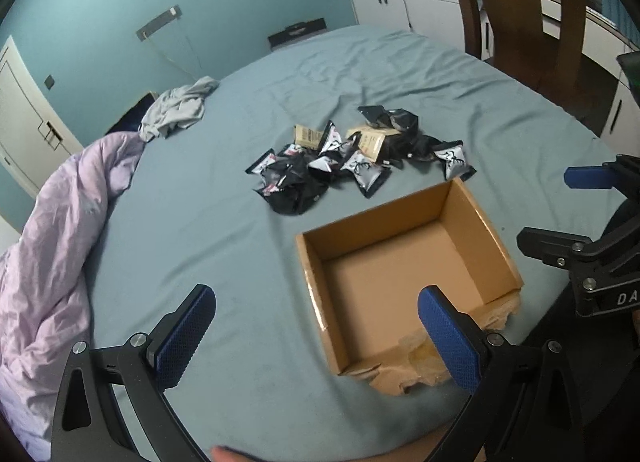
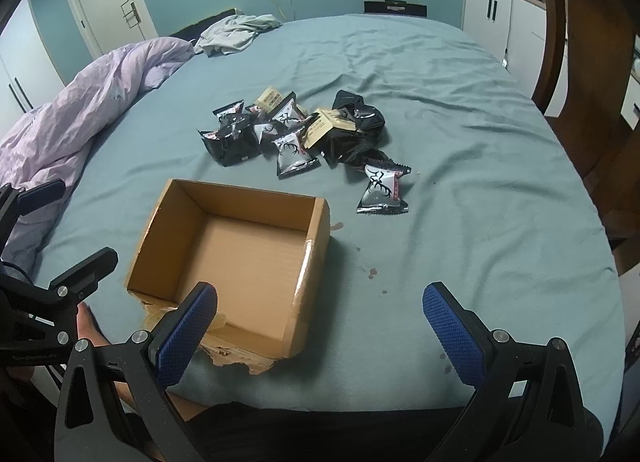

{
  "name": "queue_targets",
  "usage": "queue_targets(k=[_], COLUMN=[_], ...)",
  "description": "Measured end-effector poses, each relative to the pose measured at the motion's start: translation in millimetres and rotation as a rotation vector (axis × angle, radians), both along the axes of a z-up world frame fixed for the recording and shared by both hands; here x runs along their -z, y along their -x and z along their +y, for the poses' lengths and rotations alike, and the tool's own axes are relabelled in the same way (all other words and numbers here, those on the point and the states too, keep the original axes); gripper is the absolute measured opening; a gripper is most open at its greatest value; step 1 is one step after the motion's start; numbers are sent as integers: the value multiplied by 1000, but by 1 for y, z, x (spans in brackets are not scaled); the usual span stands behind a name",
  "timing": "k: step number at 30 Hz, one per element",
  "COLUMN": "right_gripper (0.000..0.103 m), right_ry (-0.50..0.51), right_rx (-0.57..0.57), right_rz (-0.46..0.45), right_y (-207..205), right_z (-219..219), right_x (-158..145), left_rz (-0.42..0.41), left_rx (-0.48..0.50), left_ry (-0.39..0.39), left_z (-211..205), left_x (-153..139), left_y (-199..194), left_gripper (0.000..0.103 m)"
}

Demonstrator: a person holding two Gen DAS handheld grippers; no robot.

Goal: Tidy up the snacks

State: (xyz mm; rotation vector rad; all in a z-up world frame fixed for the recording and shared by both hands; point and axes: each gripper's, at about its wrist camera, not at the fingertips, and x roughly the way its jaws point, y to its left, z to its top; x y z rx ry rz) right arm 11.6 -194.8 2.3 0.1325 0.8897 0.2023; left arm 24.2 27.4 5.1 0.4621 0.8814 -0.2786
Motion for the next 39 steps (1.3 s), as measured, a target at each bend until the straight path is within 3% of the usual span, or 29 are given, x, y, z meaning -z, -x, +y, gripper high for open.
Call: queue_targets(k=[15,39], right_gripper=[103,103], right_ry=[48,-11], right_rx=[-20,-29], right_rz=[-9,166], right_y=[4,-51], right_z=[11,16], right_x=[2,23], left_rz=[14,106], left_rx=[-2,-32], left_ry=[-37,16], left_z=[-2,5], left_x=[7,15], left_y=[-1,-16], left_gripper=[103,103])
